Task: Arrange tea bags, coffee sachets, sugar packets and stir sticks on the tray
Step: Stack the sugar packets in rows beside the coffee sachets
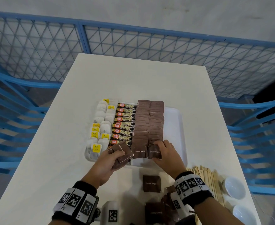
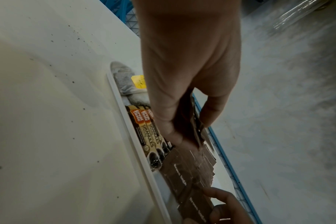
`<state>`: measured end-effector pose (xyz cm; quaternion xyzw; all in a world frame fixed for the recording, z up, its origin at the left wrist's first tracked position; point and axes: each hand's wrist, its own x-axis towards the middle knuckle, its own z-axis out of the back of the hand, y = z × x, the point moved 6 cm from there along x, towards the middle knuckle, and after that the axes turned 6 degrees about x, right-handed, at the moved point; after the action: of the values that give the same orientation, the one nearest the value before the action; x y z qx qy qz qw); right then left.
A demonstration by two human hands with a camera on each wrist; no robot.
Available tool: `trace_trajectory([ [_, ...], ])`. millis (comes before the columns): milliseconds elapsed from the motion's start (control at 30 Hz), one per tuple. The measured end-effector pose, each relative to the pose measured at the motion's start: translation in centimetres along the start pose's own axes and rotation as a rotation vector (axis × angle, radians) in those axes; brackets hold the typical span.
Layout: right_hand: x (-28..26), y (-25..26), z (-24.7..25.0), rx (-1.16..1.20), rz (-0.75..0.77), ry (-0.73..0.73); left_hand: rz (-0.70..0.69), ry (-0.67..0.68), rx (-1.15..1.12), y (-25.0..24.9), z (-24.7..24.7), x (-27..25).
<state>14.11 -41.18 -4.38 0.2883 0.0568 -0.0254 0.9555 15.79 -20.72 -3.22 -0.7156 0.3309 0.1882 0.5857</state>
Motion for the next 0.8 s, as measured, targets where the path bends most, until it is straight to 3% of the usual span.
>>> trace_trajectory([
  [133,-0.1,0.9,0.2,0.048,0.032,-0.012,0.003,0.031,-0.012,-0.2,-0.3,-0.1],
  [300,0.0,4.0,1.2,0.299,0.068,-0.045,-0.019,0.062,0.037,-0.3,-0.9,-0.3],
  [433,0.4,6.5,1.4,0.403,0.144,0.059,-0.061,0.055,0.211,-0.5,-1.1,-0.4],
  [567,0.6,7.4,1.2,0.339,0.222,0.123,-0.077,0.059,0.306,-0.5,-1.4,-0.3],
  [667,0.7,6.5,1.4,0.356,0.145,0.113,-0.067,0.026,0.294,-0.3,-1.2,0.0],
  [800,0.5,3.7,1.2,0.473,-0.082,0.103,-0.016,0.001,0.131,-0.2,-0.5,0.4],
])
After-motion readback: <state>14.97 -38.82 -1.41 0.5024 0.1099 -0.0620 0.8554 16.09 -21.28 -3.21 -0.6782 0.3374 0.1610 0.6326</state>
